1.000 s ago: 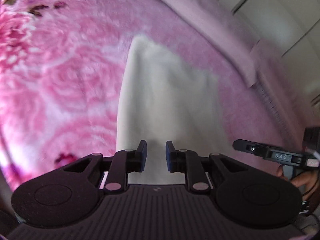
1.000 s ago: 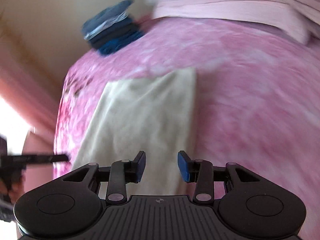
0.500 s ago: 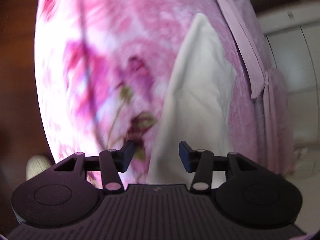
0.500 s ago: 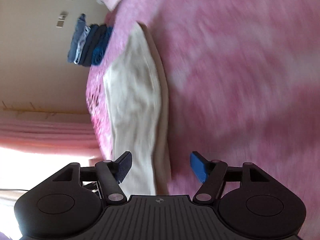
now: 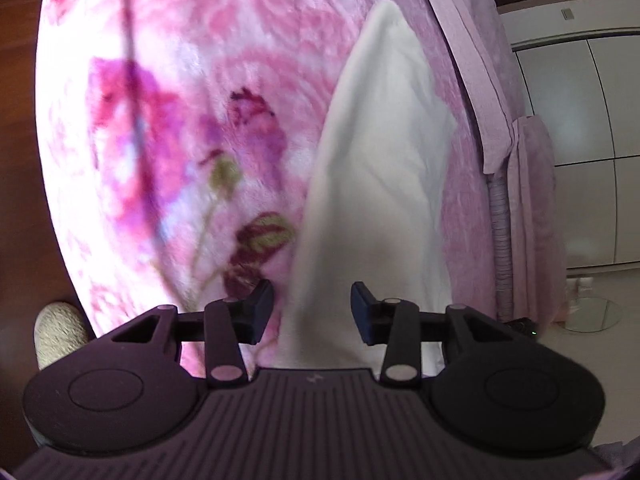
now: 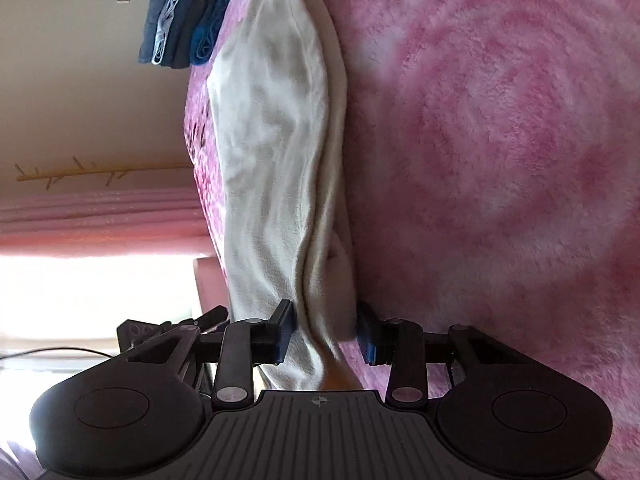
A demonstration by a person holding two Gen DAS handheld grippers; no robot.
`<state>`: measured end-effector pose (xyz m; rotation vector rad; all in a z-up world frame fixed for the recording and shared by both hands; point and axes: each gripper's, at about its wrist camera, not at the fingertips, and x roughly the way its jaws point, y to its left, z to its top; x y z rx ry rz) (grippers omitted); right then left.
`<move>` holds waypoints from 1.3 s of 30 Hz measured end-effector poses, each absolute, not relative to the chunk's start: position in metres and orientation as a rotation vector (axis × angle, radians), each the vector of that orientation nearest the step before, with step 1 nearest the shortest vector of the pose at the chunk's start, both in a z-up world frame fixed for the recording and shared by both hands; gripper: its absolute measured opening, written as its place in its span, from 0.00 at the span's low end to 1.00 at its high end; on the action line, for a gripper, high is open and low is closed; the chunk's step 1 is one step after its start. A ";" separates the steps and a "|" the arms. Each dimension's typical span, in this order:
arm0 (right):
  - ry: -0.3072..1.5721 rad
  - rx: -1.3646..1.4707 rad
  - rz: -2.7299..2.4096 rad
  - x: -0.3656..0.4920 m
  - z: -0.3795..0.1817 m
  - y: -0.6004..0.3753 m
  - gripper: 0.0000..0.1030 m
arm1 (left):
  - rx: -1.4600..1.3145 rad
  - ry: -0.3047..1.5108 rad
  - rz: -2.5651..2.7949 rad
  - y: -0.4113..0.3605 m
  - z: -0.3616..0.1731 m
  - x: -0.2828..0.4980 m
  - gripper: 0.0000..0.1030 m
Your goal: Fold clothes
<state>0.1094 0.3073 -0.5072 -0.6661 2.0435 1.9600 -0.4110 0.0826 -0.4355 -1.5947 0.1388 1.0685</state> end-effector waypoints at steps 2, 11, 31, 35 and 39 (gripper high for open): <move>2.061 -0.654 1.954 0.109 -0.510 0.307 0.37 | -1.586 0.150 1.058 0.084 -0.439 -0.410 0.29; 2.036 -0.676 1.947 0.112 -0.500 0.298 0.17 | -1.619 0.087 0.913 0.090 -0.436 -0.416 0.03; 2.307 -0.214 1.307 0.028 -0.471 0.442 0.42 | -1.955 -0.351 0.884 0.303 -0.450 -0.474 0.23; 2.185 -0.043 1.384 0.039 -0.461 0.444 0.73 | -1.857 -0.384 0.969 0.310 -0.435 -0.492 0.55; 1.992 0.044 1.512 0.061 -0.434 0.437 0.73 | -1.755 -0.358 1.015 0.303 -0.422 -0.503 0.45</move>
